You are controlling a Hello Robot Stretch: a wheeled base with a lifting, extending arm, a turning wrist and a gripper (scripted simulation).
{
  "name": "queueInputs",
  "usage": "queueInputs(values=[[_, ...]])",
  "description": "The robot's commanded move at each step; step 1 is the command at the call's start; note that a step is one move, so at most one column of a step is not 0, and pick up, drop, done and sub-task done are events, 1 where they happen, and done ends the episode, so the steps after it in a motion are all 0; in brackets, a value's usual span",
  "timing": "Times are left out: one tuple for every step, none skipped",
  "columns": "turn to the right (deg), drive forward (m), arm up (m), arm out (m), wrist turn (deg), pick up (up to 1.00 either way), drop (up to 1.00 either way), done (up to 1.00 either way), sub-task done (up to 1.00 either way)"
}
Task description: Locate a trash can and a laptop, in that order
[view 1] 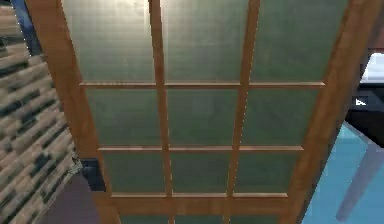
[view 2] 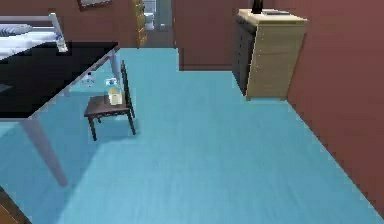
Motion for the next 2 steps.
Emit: queueInputs(values=[[45.0,0.0,0.0,0.0,0.0,0.0,0.0,0.0,0.0],[45.0,0.0,0.0,0.0,0.0,0.0,0.0,0.0,0.0]])
